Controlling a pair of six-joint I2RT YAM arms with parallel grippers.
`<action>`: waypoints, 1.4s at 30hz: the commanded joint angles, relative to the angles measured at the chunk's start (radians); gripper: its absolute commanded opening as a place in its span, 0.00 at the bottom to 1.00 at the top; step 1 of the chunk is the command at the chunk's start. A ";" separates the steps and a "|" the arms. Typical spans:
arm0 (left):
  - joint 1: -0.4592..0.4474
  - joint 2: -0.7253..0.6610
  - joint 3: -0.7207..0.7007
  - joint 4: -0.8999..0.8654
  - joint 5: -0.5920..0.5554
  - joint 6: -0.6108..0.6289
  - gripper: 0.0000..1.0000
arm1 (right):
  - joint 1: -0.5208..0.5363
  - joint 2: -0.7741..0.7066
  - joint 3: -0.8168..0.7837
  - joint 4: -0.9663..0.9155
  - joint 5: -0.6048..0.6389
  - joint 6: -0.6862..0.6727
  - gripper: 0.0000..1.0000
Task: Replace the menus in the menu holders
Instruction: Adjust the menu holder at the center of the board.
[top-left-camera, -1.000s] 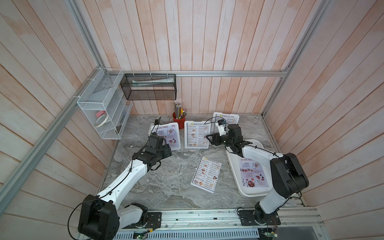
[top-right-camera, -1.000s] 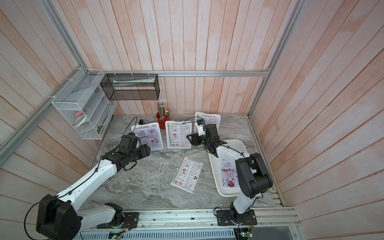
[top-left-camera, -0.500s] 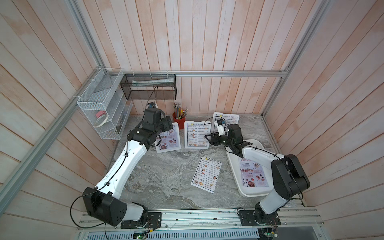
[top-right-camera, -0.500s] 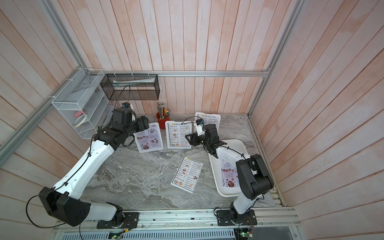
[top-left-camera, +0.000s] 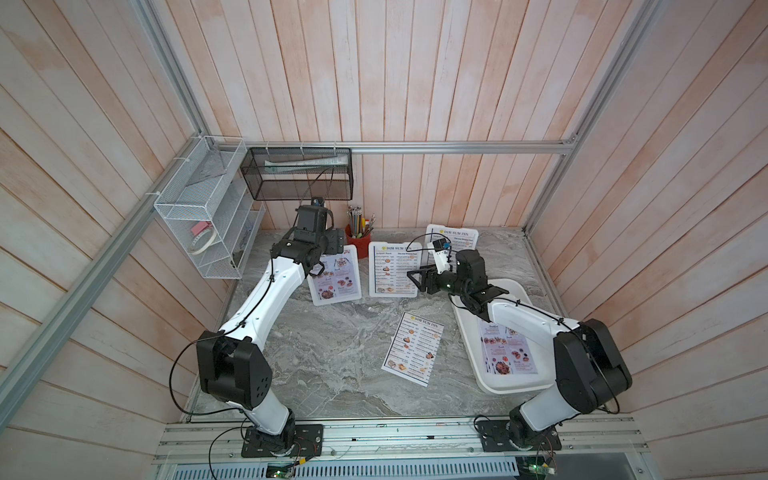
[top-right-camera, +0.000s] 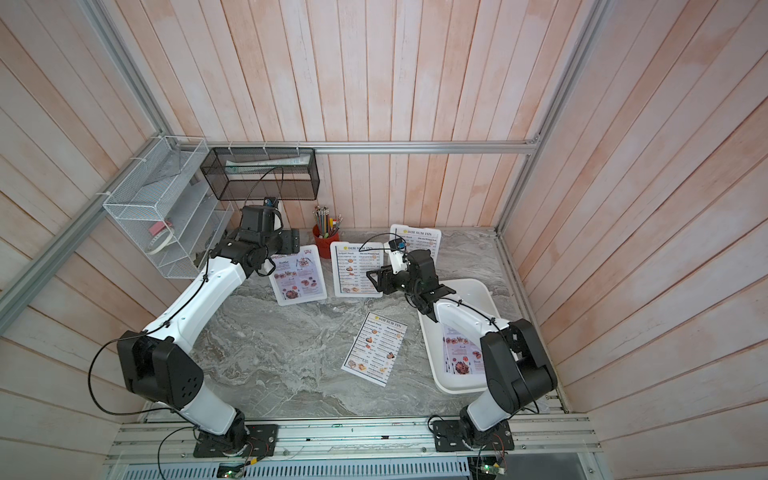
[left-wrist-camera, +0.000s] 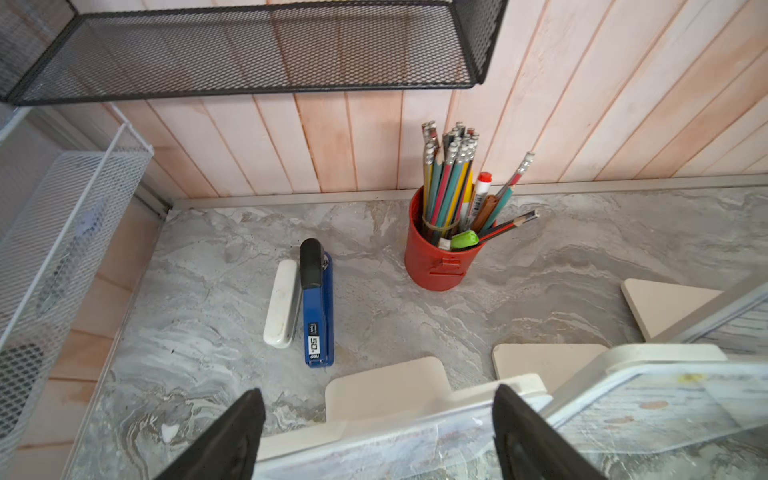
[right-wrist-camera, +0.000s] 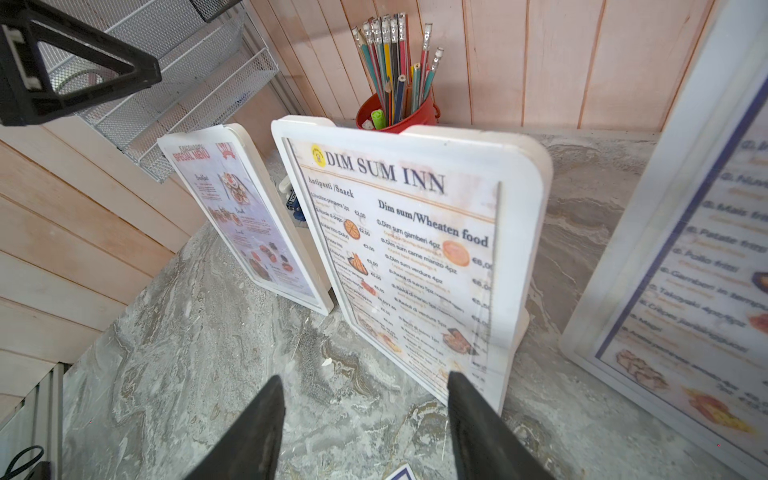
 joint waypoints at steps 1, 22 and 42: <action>0.001 0.033 0.026 0.037 0.059 0.061 0.88 | 0.011 -0.029 -0.005 -0.029 0.002 0.011 0.63; 0.004 0.099 0.023 0.053 0.095 0.048 0.87 | 0.026 -0.047 0.005 -0.063 0.014 0.002 0.62; 0.004 0.108 0.024 0.025 0.143 0.037 0.84 | 0.026 -0.037 0.017 -0.066 0.015 -0.006 0.62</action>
